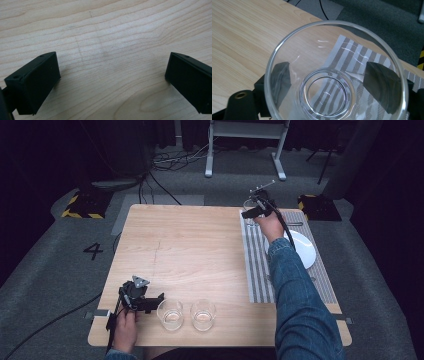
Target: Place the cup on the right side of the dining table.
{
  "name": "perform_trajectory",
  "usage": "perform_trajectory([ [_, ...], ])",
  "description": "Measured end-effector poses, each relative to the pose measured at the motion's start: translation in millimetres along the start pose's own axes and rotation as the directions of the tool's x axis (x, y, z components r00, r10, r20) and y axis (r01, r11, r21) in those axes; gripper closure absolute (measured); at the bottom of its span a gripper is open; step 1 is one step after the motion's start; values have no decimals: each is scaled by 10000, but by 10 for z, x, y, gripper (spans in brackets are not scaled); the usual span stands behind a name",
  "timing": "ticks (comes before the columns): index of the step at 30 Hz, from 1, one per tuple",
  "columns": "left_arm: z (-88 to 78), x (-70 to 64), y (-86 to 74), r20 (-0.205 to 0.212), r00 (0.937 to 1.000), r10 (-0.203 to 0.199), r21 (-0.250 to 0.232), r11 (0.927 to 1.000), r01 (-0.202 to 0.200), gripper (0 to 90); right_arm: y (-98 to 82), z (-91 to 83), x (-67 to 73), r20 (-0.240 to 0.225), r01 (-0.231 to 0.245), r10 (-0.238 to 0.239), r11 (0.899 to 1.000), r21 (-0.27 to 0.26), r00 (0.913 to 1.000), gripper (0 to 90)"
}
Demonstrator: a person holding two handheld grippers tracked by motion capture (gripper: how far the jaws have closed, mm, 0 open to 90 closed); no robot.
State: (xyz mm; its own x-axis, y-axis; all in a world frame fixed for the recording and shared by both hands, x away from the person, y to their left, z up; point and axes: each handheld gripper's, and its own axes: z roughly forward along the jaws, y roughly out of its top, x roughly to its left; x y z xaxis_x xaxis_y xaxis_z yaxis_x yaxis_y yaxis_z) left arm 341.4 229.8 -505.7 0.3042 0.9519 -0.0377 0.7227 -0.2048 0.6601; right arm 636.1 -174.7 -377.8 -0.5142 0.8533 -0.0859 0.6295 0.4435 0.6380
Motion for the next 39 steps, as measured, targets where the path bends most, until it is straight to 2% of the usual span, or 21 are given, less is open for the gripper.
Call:
perform_trajectory([
  [4, 2, -1, 3, 10, 10000, 15, 7, 10000, -15, 0, -43, 127, -13, 120, -15, 9, 9990, 457, 9999, 196],
  [11, 6, -2, 12, 9, 10000, 75, 48, 10000, -75, 0, -111, 240, -52, 162, -304, 295, 9978, 597, 9994, 196],
  [16, 9, -1, 15, 10, 10000, 93, 37, 9999, -93, 0, -170, 335, -62, 499, -486, 438, 9939, 988, 9978, 197],
  [20, 9, -1, 15, 9, 9999, 100, 36, 9999, -100, 0, -231, 394, -72, 428, -681, 637, 9916, 1100, 9970, 197],
  [34, 9, -1, 15, 16, 10000, 95, 38, 9999, -95, 0, -395, 543, -74, 349, -1115, 1082, 9873, 1132, 9935, 196],
  [36, 9, -2, 15, 17, 10000, 93, 37, 10000, -93, 0, -411, 545, -70, 323, -1271, 1246, 9878, 905, 9917, 196],
  [39, 9, -1, 15, 18, 10000, 95, 39, 9999, -95, 0, -429, 549, -74, 315, -1237, 1215, 9892, 782, 9921, 196],
])
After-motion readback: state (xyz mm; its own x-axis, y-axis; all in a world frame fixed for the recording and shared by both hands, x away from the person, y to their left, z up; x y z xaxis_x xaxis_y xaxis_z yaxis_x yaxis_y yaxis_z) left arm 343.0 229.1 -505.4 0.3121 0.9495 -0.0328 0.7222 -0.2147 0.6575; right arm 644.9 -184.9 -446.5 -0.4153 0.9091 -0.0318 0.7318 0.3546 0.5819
